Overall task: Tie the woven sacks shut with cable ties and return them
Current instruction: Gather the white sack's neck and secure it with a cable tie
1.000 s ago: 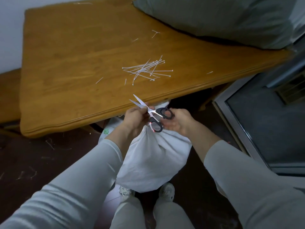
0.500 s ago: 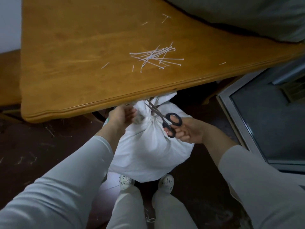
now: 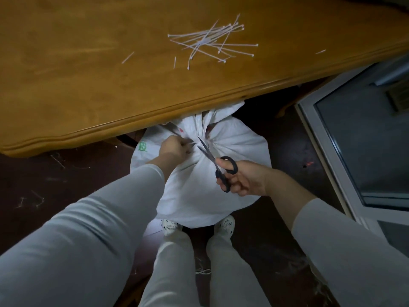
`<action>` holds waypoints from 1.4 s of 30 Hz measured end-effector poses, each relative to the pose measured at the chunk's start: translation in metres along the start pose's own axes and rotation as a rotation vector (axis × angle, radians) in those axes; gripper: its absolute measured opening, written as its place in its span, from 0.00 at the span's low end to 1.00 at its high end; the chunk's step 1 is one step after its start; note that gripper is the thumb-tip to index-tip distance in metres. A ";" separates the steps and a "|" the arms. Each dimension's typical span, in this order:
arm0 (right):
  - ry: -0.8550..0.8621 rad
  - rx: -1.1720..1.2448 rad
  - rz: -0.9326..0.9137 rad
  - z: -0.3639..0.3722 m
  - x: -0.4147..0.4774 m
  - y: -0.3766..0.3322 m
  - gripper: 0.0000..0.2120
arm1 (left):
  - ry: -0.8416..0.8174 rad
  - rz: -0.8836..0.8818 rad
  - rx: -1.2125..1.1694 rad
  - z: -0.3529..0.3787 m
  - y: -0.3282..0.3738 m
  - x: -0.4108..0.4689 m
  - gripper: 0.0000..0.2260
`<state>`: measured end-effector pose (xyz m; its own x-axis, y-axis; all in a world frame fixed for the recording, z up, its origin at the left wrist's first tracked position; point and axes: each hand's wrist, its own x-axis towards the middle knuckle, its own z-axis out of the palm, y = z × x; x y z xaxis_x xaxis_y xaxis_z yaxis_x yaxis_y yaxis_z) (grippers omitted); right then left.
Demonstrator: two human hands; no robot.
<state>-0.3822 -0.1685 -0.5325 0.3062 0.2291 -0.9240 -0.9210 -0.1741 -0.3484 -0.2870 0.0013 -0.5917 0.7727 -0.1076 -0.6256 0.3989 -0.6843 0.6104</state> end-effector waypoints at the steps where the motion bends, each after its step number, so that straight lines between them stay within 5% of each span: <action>1: 0.008 -0.016 0.001 0.002 0.002 -0.001 0.29 | 0.017 -0.012 -0.003 -0.001 -0.002 0.001 0.08; 9: 0.146 -0.107 -0.024 0.019 0.015 -0.020 0.28 | 0.084 -0.075 -0.127 -0.011 -0.005 -0.001 0.15; 19: 0.285 -0.237 -0.036 0.027 0.035 -0.036 0.26 | -0.061 -0.197 -0.309 -0.013 -0.006 -0.004 0.10; 29: 0.347 -0.338 -0.140 0.023 0.045 -0.035 0.12 | 0.027 -0.230 -0.287 -0.021 -0.016 0.002 0.12; 34: 0.245 -0.420 -0.051 0.017 0.027 -0.035 0.24 | 0.057 -0.125 -0.390 -0.032 -0.011 -0.022 0.09; 42: 0.565 -0.187 -0.421 0.008 -0.002 -0.060 0.17 | 0.204 0.050 -0.802 -0.085 0.066 -0.033 0.06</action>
<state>-0.3296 -0.1507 -0.5090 0.7496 -0.2081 -0.6283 -0.6566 -0.3527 -0.6667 -0.2441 0.0212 -0.4890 0.8425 0.0616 -0.5352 0.5331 0.0478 0.8447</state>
